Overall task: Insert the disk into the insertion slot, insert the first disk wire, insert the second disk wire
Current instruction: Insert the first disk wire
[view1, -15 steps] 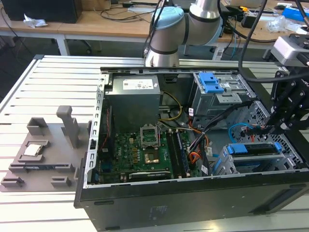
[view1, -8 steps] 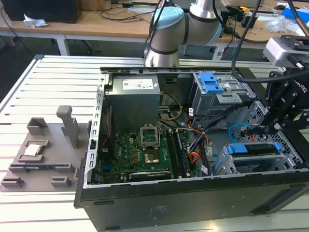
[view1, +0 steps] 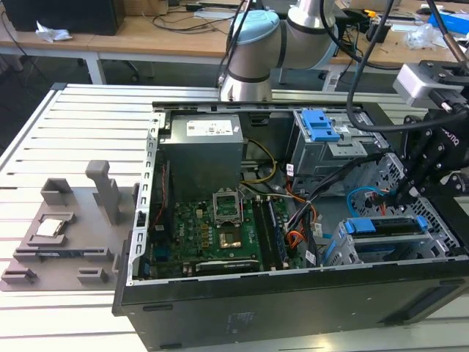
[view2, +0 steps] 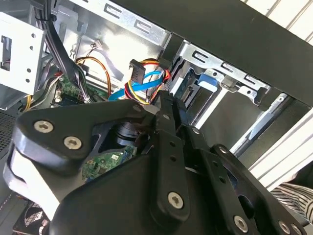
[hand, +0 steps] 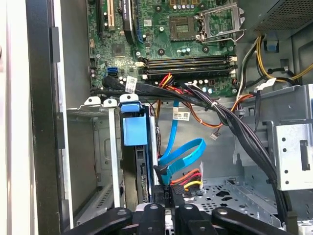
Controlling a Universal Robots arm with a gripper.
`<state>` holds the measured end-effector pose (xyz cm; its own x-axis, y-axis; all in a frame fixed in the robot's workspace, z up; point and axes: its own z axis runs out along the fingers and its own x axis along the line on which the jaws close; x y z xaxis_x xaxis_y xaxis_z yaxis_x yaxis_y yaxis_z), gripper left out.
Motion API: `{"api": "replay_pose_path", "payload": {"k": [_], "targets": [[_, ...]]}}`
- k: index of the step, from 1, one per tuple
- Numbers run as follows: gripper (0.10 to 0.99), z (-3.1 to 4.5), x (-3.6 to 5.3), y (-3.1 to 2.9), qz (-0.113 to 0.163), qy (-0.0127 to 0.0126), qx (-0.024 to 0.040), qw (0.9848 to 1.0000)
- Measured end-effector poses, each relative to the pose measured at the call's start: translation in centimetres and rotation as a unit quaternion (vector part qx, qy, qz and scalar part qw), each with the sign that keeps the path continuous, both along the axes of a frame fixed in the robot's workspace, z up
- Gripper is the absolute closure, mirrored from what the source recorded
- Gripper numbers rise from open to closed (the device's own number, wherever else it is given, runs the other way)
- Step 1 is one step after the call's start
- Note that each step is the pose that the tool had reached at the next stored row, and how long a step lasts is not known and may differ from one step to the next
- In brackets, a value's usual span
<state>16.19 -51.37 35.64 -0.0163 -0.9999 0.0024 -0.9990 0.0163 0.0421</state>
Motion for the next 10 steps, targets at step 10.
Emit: {"api": "replay_pose_path", "payload": {"k": [10], "targets": [[0.922, -0.56, 0.17, -1.87, 0.0, 0.0001, -0.0012, 1.0]]}}
